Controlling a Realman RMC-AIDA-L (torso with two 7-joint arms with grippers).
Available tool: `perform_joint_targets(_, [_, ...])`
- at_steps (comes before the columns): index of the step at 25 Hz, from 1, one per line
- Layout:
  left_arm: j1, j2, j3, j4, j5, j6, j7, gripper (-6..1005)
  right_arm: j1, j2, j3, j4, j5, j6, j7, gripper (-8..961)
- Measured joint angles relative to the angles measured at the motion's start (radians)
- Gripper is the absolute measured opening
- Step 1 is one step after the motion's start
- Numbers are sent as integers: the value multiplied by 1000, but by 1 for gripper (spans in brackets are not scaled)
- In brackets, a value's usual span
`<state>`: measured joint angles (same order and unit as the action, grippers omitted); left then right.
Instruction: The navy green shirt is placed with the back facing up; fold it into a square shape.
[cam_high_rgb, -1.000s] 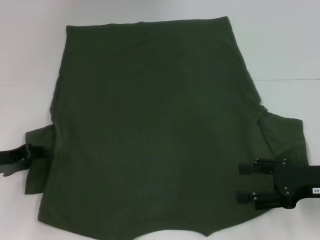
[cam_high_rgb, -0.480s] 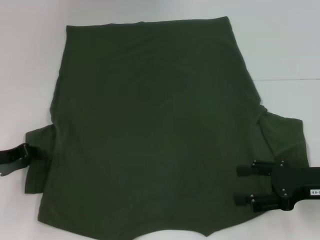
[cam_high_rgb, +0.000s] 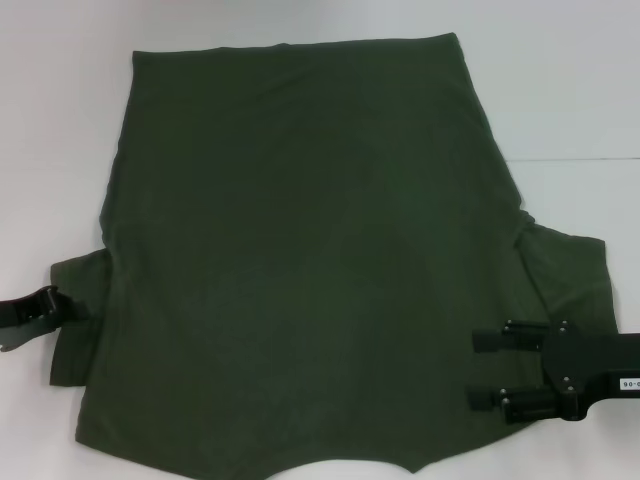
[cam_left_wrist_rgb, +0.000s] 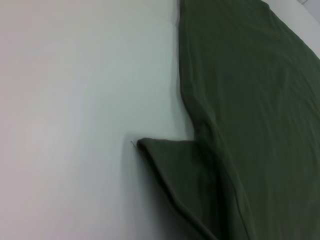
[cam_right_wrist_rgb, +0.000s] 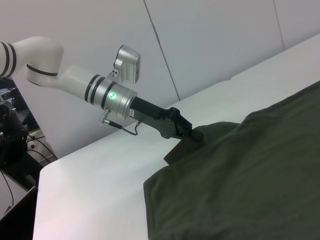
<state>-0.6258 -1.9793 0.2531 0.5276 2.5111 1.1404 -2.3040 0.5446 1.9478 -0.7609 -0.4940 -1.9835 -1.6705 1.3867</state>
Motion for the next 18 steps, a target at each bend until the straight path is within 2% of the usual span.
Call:
perform_joint_targets(1, [0, 0, 0, 0, 0, 0, 0, 5, 0, 0, 0, 0, 0, 0, 0, 914])
perform_joint_targets(9, [-6, 7, -2, 17, 0, -4, 0, 5, -1, 1, 0, 0, 0, 0, 0, 914])
perform_joint_targets(13, [-23, 27, -4, 53, 16, -5, -1, 5, -3, 1, 0, 0, 0, 0, 0, 915])
perform_joint_targets(18, [-58, 55, -7, 103, 126, -3, -21, 5, -4, 2, 0, 1, 0, 0, 1, 915])
